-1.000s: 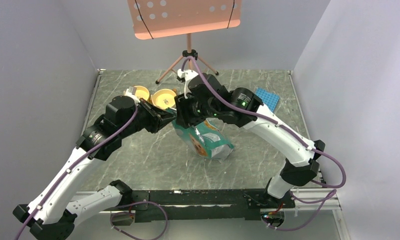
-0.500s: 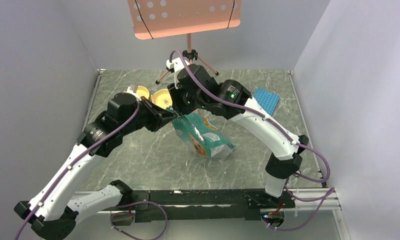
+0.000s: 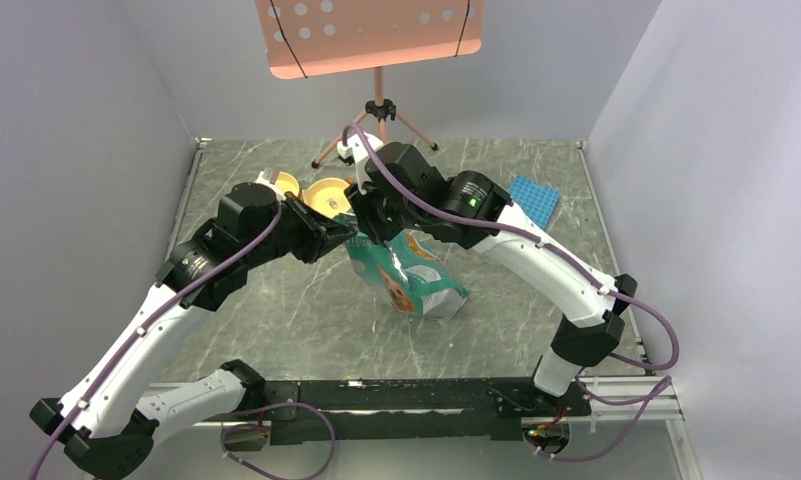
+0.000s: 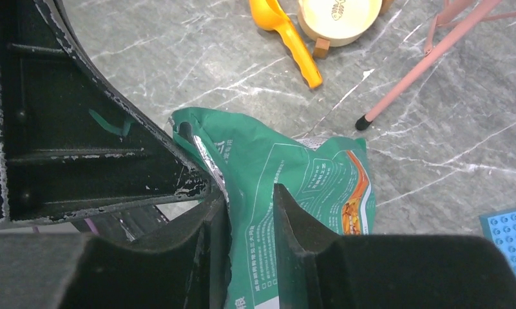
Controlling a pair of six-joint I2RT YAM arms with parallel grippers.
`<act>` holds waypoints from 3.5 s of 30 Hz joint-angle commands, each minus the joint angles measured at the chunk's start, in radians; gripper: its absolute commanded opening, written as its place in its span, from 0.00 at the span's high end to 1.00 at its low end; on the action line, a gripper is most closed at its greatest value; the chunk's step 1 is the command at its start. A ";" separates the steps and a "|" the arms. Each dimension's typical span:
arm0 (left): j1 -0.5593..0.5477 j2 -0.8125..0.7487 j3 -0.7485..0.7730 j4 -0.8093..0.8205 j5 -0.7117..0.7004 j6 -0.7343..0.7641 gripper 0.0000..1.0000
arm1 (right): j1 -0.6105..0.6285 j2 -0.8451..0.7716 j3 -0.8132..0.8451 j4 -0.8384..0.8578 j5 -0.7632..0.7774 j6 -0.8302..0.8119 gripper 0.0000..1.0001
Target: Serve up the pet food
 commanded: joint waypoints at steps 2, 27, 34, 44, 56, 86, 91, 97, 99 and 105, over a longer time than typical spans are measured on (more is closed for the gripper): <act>0.004 -0.021 0.024 -0.098 -0.030 0.000 1.00 | -0.012 -0.051 -0.046 -0.028 0.001 -0.099 0.75; 0.007 0.007 0.009 -0.110 -0.074 -0.096 0.76 | 0.039 -0.114 -0.131 0.119 -0.003 0.021 1.00; 0.026 -0.046 0.067 -0.114 -0.099 0.134 1.00 | 0.034 -0.084 -0.013 -0.098 0.337 -0.046 1.00; 0.051 -0.003 0.136 -0.122 0.026 0.250 1.00 | -0.008 -0.121 -0.037 -0.135 0.205 -0.025 1.00; 0.052 0.037 0.151 -0.121 0.086 0.241 1.00 | 0.020 -0.104 0.000 -0.358 0.203 0.177 0.74; -0.112 0.012 0.006 0.009 0.080 -0.067 0.21 | 0.050 -0.130 -0.126 -0.083 0.313 0.348 1.00; -0.156 0.051 0.022 -0.014 0.034 -0.081 0.38 | 0.052 -0.125 -0.105 -0.090 0.349 0.314 1.00; -0.156 0.095 -0.008 0.033 0.039 -0.060 0.87 | 0.051 -0.161 -0.141 -0.065 0.408 0.284 1.00; -0.156 0.114 0.032 0.017 0.039 -0.025 0.97 | 0.049 -0.181 -0.172 -0.026 0.379 0.253 1.00; -0.157 0.116 0.101 -0.045 0.026 0.007 1.00 | 0.001 -0.156 -0.161 -0.062 0.322 0.250 0.68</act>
